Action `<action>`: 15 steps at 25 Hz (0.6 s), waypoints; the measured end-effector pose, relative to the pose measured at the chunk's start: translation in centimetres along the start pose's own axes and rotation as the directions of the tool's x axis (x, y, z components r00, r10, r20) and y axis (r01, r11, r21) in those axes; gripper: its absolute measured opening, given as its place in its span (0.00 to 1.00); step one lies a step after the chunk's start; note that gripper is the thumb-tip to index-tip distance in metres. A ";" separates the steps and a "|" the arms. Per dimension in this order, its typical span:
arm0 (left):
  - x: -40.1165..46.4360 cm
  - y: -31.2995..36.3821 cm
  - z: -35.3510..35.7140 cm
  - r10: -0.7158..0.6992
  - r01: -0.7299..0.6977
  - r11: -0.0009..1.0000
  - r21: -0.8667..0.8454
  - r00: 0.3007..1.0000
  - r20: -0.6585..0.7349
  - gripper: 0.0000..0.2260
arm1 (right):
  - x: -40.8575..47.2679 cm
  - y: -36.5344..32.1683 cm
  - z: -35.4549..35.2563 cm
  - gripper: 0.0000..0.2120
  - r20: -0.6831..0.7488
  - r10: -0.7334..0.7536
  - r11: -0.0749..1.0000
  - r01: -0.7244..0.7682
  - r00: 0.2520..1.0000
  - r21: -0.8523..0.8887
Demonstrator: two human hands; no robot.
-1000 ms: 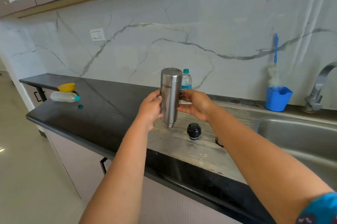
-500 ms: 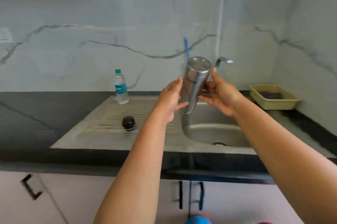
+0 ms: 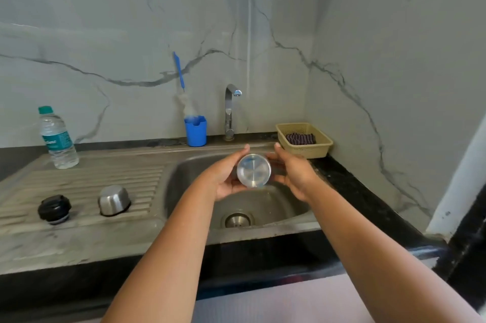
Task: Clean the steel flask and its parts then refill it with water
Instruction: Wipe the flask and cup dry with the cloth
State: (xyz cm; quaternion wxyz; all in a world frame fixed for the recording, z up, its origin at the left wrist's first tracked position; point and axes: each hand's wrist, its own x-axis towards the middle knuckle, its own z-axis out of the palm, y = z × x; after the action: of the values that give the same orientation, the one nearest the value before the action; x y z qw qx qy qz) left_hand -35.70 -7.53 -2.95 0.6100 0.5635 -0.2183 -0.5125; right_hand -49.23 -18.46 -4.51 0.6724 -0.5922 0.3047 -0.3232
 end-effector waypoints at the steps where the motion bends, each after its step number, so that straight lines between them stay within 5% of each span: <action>1: 0.9 -0.2 -0.3 -0.005 0.005 1.000 0.004 1.000 0.010 0.17 | 0.8 0.3 0.0 0.18 0.005 0.002 1.000 -0.002 1.000 0.016; 5: 4.2 -1.3 -1.7 -0.031 0.029 0.999 0.042 0.998 0.051 0.36 | 4.5 1.1 -1.0 0.17 0.144 0.006 0.999 -0.012 0.989 0.038; 9: 7.4 -1.7 -3.7 -0.064 0.070 0.986 -0.152 0.997 0.048 0.41 | 10.1 -0.3 -3.9 0.06 0.162 -0.060 0.927 0.115 0.985 -0.357; 12: 9.0 -2.1 -5.4 -0.084 0.082 0.958 -0.275 0.996 0.002 0.31 | 16.4 -2.0 -6.7 0.04 -0.094 -0.232 0.644 0.080 0.968 -0.761; 15: 9.9 -2.5 -5.7 -0.106 0.099 0.928 -0.359 0.994 0.002 0.29 | 21.7 -3.3 -8.5 0.09 -0.160 -0.329 0.334 -0.045 0.931 -0.942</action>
State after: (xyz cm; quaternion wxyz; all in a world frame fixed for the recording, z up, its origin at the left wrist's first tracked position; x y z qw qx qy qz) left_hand -28.04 -13.12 -9.88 0.6768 0.4577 -0.0863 -0.5701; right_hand -43.07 -41.15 -2.75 0.1216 -0.8314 0.4855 -0.2413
